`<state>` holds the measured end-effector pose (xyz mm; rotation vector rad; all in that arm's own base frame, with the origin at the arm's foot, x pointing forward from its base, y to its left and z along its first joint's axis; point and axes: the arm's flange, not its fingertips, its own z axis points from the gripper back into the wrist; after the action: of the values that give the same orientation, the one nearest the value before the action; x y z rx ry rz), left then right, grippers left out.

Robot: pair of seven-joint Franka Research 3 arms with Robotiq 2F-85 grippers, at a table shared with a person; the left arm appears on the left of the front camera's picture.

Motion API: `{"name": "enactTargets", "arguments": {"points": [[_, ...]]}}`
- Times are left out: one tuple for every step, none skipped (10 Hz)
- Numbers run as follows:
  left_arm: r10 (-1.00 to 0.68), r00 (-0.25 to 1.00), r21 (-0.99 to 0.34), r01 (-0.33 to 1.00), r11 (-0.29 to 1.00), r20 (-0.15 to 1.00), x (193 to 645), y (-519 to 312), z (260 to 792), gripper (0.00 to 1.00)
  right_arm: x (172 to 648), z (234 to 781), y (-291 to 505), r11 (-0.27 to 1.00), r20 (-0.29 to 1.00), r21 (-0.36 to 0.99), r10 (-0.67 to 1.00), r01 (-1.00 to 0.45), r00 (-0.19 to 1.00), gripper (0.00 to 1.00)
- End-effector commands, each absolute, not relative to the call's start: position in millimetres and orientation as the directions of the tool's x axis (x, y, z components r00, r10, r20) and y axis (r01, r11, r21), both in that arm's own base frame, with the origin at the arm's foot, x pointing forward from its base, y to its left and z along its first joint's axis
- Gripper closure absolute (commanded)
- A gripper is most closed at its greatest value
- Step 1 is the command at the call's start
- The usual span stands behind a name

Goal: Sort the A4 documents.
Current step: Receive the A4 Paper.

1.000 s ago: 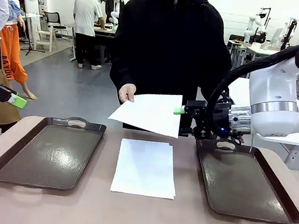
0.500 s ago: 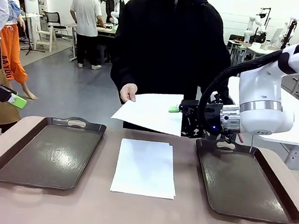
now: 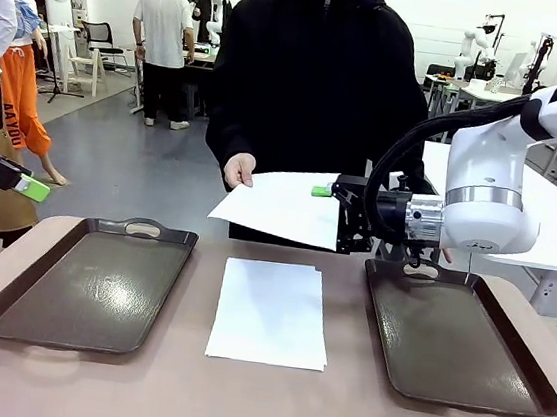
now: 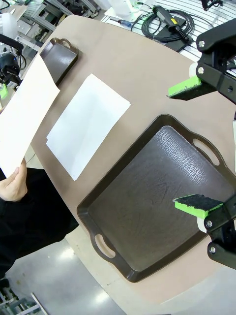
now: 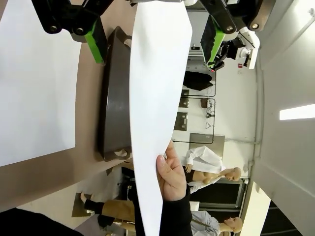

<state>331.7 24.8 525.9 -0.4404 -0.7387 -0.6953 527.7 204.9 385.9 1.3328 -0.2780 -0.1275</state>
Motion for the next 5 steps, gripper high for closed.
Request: {"name": "enactTargets", "arguments": {"points": [[-0.424, 0.521, -0.12, 0.724, 0.68, 0.741, 332.8, 26.8, 524.5, 0.0, 534.7, 378.2, 201.2, 0.162, 0.067, 0.986, -0.259, -0.025, 0.964, 0.0], [-0.424, 0.521, -0.12, 0.724, 0.68, 0.741, 332.8, 26.8, 524.5, 0.0, 536.9, 375.2, 198.8, 0.145, 0.057, 0.989, -0.256, -0.02, 0.965, 0.0], [-0.424, 0.521, -0.12, 0.724, 0.68, 0.741, 332.8, 26.8, 524.5, 0.0, 537.4, 374.3, 198.4, 0.136, 0.053, 0.99, -0.249, -0.02, 0.967, 0.0], [-0.424, 0.521, -0.12, 0.724, 0.68, 0.741, 332.8, 26.8, 524.5, 0.0, 537.0, 375.4, 197.7, 0.134, 0.059, 0.991, -0.244, -0.026, 0.968, 0.0], [-0.424, 0.521, -0.12, 0.724, 0.68, 0.741, 332.8, 26.8, 524.5, 0.0, 536.2, 375.5, 197.2, 0.147, 0.065, 0.989, -0.251, -0.028, 0.966, 0.04]]}}
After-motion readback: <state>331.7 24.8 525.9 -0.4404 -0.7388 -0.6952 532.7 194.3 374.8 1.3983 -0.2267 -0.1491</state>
